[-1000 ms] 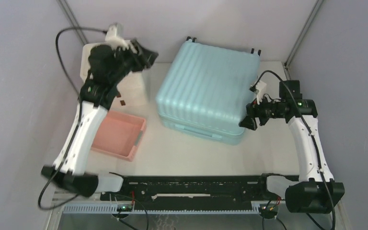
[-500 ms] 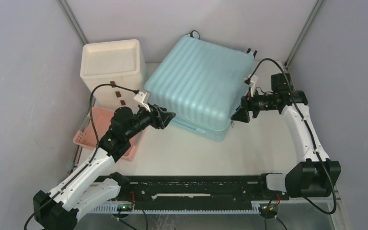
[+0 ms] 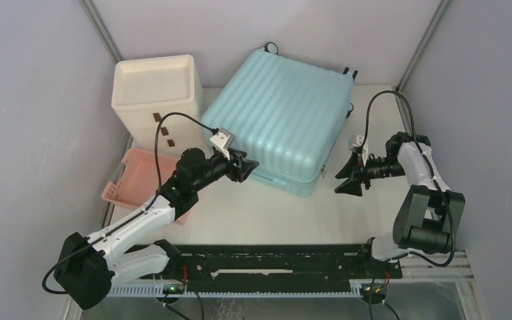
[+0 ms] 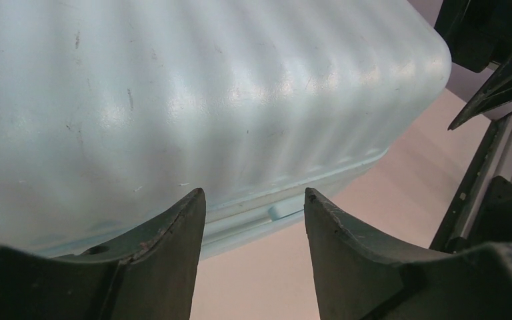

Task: Open, take out, and arrange the luggage

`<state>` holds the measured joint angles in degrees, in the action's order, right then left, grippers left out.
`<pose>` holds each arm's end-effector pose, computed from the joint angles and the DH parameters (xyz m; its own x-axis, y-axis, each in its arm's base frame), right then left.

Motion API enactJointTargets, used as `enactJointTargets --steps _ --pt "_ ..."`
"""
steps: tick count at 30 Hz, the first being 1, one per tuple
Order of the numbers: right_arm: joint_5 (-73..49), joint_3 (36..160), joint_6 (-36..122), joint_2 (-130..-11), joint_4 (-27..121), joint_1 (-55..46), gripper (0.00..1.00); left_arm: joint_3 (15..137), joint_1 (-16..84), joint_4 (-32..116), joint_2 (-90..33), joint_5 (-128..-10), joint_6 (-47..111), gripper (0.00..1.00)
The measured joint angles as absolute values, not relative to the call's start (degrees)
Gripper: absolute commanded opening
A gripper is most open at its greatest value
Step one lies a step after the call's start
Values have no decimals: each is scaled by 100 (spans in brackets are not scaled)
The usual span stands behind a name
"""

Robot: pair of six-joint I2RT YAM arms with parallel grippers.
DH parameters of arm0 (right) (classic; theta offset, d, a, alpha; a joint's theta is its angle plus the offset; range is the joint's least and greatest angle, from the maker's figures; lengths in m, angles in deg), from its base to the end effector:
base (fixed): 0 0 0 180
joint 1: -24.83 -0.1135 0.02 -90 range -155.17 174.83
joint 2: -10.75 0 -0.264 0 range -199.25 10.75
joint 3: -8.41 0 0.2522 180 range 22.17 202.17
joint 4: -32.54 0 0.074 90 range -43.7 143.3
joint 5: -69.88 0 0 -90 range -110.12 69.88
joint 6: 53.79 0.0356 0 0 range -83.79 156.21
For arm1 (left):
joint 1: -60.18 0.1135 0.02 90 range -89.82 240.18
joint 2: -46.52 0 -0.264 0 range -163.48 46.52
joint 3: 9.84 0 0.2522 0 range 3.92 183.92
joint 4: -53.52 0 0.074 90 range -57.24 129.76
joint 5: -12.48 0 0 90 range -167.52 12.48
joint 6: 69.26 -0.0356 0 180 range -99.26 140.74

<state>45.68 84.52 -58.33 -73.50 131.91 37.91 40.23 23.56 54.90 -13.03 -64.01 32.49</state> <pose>0.2183 -0.0174 0.2560 -0.2854 -0.3532 -0.8909 -0.9545 0.1885 0.2311 0.1897 -0.1513 0.2842 -0.2666 -0.0485 -0.9626 0.7266 0.6461 -0.2338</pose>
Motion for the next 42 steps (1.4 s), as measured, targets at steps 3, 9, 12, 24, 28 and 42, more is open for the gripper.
enactJointTargets --steps 3,9,12,24,28,42 --pt "4660 8181 -6132 -7273 12966 3780 61 4021 2356 5531 -1323 -6420 3096 61" --pt "4756 7646 -5892 -6952 11820 3629 51 3827 2356 5791 -1264 -6593 2991 61" --pt "4710 7200 -5306 -6707 10990 3476 50 3645 2356 5815 -1201 -6687 2971 61" --pt "4456 6472 -3215 -6311 8247 3065 45 3556 2356 5857 -1122 -6866 2958 61" --pt "4439 6444 -2959 -6311 7879 2949 44 3556 2356 5857 -1122 -6899 2921 61" --pt "3886 5698 -1464 -5907 6247 2541 33 3556 2356 5855 -1122 -7013 2912 62"
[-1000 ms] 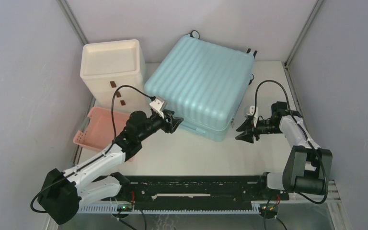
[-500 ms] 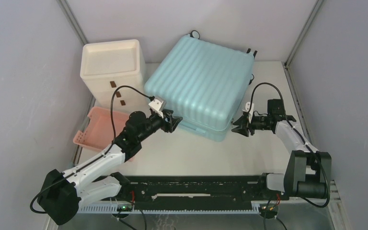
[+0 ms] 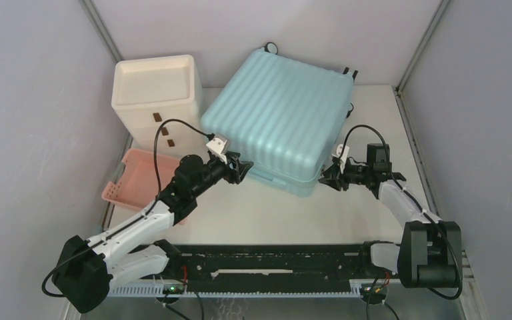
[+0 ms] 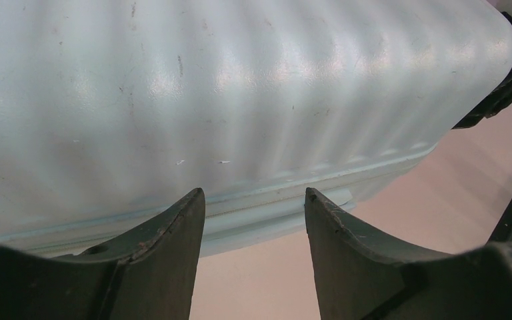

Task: Open, take out, and arrange the luggage

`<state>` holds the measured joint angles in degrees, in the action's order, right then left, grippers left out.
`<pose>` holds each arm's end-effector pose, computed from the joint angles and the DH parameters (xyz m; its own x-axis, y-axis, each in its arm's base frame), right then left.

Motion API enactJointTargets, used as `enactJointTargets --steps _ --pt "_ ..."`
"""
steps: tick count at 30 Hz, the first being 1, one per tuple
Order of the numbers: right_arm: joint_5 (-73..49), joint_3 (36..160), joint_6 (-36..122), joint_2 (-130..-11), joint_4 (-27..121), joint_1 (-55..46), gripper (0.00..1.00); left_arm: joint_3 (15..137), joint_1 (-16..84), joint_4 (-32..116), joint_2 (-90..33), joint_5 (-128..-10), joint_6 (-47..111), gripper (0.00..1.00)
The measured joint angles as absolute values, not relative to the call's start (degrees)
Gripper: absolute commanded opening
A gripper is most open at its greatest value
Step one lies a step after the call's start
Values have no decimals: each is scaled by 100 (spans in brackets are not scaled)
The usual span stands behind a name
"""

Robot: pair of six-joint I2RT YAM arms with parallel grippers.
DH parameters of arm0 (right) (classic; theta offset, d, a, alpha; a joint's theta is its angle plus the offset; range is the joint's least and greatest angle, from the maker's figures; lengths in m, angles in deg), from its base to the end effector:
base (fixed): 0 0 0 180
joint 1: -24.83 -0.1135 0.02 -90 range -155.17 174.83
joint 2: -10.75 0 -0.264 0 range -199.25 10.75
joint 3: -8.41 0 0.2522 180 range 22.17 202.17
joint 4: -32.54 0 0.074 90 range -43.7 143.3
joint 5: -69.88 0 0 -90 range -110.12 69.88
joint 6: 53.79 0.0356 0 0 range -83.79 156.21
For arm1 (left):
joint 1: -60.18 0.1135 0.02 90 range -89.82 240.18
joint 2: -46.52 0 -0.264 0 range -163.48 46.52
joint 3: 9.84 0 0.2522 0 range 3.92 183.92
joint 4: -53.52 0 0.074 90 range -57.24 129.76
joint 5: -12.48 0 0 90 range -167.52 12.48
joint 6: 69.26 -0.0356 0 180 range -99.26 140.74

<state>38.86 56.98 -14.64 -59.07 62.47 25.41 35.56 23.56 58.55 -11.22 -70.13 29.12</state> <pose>0.2222 0.0283 0.1979 -0.0793 -0.3989 -0.9136 -0.9400 0.3349 -0.0646 0.1850 -0.1432 0.2689 -0.2022 -0.0298 -0.9789 0.6717 0.7232 -0.1607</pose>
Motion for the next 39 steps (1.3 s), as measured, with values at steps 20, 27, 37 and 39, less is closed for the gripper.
enactJointTargets --steps 20,27,37,39 --pt "3211 5274 -666 -5170 5480 2250 35 3558 2356 5855 -1122 -7052 2923 62" --pt "2815 5093 -279 -4956 5233 2071 27 3556 2356 5855 -1111 -7100 2932 62" --pt "2601 4964 -34 -4696 5213 2031 22 3556 2356 5855 -1028 -7133 2932 63" --pt "2601 4953 12 -4626 5213 2075 19 3556 2356 5853 -995 -7135 2932 63"
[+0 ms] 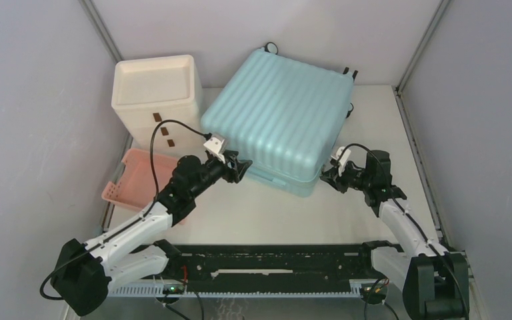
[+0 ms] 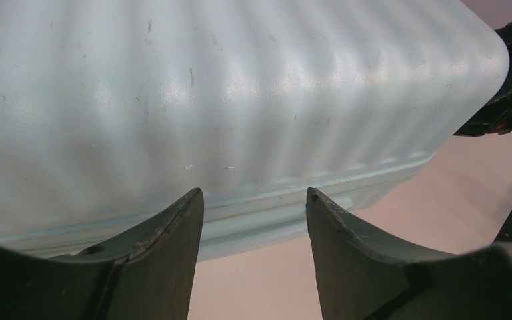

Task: Open, take out, and arrange the luggage

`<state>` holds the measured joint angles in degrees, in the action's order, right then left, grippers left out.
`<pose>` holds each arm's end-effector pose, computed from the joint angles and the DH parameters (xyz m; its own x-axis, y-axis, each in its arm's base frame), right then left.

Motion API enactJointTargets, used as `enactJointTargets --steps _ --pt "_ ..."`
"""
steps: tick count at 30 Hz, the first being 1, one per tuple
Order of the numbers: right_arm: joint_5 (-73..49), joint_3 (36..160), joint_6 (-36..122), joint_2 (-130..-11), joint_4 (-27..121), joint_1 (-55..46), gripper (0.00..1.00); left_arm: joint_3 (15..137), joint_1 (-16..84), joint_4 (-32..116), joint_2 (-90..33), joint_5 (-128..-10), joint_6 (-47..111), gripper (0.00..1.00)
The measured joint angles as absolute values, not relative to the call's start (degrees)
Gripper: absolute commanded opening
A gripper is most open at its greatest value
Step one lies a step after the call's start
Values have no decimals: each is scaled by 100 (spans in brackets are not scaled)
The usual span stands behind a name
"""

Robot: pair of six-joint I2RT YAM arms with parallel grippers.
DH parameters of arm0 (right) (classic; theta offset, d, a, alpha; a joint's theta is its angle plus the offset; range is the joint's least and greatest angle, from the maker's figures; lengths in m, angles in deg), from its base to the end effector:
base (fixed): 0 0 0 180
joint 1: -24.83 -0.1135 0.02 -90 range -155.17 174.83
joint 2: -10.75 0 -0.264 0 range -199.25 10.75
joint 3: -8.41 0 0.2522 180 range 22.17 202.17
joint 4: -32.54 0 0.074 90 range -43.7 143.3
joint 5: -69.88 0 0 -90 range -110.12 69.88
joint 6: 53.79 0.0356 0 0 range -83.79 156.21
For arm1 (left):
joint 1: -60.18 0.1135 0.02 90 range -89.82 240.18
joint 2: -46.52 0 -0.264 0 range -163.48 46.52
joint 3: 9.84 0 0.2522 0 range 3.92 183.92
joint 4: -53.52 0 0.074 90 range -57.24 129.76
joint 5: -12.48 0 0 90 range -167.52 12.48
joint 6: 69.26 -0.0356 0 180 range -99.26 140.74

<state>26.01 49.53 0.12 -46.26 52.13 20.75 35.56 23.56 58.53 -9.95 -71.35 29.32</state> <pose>0.1968 0.0398 0.2086 -0.0939 -0.4160 -0.9045 -0.8541 0.5005 -0.1415 0.1827 -0.1405 0.2736 -0.1851 -0.0473 -0.9816 0.6586 0.7354 -0.1596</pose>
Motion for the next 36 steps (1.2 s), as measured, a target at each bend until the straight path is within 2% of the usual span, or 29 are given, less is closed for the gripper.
enactJointTargets --steps 12,36 --pt "3018 4953 53 -4517 5357 2368 11 3558 2343 5846 -967 -7104 2925 61" --pt "3628 4968 -679 -4178 6426 2110 7 3962 1904 5750 -2278 -6851 2610 59"
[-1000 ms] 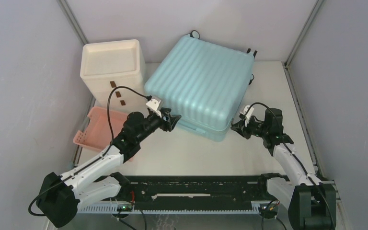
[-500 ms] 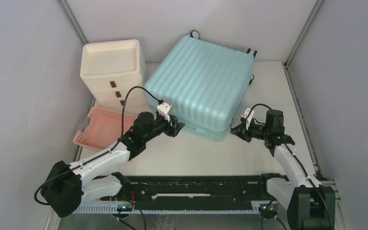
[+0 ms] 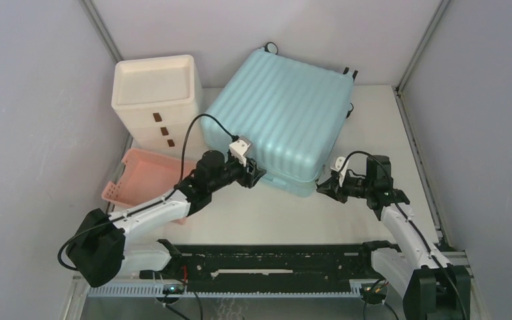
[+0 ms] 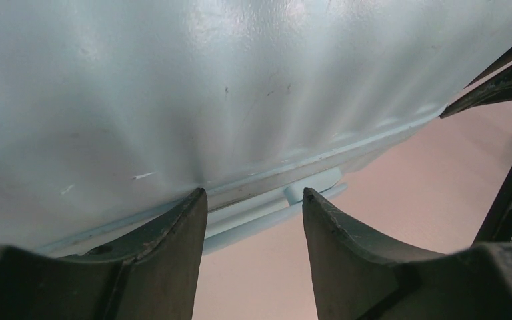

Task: Open, take out, and arrange the luggage

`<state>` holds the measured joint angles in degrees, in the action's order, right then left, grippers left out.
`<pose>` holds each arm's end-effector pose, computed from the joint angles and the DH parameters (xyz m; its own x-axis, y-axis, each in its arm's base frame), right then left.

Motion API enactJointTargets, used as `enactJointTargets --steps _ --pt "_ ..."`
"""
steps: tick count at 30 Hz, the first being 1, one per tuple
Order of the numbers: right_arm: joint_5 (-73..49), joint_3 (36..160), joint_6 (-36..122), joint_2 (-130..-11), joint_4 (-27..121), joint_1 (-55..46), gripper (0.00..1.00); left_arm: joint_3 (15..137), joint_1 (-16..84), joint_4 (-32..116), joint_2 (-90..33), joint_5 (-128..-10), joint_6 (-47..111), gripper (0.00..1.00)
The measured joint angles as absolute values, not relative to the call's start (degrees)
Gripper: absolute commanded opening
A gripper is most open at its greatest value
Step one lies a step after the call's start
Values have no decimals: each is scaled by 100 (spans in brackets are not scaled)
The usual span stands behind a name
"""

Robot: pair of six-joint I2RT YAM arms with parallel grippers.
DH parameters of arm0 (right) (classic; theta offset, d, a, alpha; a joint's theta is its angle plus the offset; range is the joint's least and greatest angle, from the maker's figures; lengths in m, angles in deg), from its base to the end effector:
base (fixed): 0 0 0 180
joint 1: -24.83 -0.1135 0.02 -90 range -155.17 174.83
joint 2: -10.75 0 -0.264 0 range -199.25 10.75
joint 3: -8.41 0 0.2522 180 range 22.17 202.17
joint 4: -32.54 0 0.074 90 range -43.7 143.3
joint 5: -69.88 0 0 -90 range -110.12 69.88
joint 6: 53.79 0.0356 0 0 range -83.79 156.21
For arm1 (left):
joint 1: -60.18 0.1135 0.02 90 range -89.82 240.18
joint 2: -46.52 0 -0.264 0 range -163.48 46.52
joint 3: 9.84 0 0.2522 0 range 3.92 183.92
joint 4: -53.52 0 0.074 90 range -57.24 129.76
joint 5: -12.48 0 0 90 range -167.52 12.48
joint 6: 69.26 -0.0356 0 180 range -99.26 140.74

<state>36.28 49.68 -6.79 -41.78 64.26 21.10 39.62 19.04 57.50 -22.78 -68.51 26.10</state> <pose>0.1730 0.0410 0.2099 -0.0583 -0.3820 -0.9223 -0.9350 0.3446 -0.0837 0.1989 -0.1811 0.2450 -0.2762 0.1188 -0.9537 0.7407 0.6587 -0.1325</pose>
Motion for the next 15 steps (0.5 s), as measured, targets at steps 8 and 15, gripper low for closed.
enactJointTargets --steps 8,15 --pt "3495 4977 -690 -4128 6500 1749 7 4117 1816 5923 -2623 -6816 2613 59" --pt "3259 4977 -603 -4029 6522 1406 7 4178 1808 6130 -2840 -6818 2619 59"
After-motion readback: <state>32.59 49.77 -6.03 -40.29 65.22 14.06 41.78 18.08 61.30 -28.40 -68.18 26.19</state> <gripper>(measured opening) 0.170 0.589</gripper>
